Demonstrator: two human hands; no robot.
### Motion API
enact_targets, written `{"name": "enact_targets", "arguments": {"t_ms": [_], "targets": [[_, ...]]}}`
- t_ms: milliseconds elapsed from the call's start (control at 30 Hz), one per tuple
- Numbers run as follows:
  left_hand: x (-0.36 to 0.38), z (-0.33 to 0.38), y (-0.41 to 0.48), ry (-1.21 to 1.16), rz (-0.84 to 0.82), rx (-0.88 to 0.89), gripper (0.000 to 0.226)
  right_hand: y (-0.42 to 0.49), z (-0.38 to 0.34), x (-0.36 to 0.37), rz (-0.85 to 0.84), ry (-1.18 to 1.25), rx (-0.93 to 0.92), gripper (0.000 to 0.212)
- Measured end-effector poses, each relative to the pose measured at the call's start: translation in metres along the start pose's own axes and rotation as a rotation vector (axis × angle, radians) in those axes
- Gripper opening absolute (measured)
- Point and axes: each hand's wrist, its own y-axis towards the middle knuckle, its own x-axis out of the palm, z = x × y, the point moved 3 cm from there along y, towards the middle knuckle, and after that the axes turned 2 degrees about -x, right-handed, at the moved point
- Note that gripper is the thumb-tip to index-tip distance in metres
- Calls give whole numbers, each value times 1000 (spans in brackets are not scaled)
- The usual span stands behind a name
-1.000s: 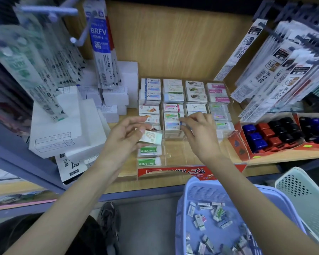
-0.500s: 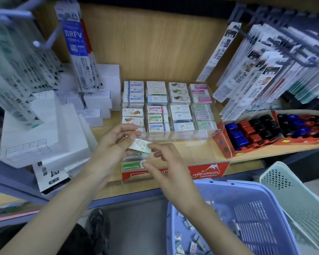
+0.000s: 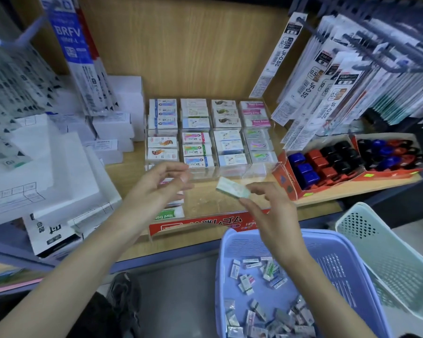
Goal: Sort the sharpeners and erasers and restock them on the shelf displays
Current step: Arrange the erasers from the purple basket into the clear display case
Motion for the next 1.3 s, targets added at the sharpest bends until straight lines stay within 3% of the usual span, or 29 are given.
{"name": "enact_targets", "arguments": {"t_ms": [100, 267, 467, 567, 667, 967, 1067, 1167, 1300], "targets": [[-11, 0, 4, 109, 193, 42, 15, 13, 21, -15, 39, -179, -22, 22], [-11, -4, 3, 616, 336, 181, 31, 37, 25, 12, -64, -542, -276, 30], [-11, -9, 4, 666, 338, 123, 35, 56, 26, 27, -102, -700, -257, 22], [-9, -12, 5, 694, 289, 94, 33, 66, 22, 35, -234, -883, -229, 6], [-6, -15, 5, 759, 227, 87, 34, 69, 22, 39, -299, -1002, -230, 9], [-10, -4, 3, 698, 287, 166, 30, 58, 15, 23, -449, -826, -222, 27], [3, 10, -10, 650, 254, 270, 22, 29, 11, -7, -336, -546, -301, 30], [36, 11, -36, 575, 55, 378, 17, -19, 27, -49, -192, -248, -246, 26], [100, -46, -65, 539, -341, 265, 14, -83, 108, -66, -331, -118, 192, 23]]}}
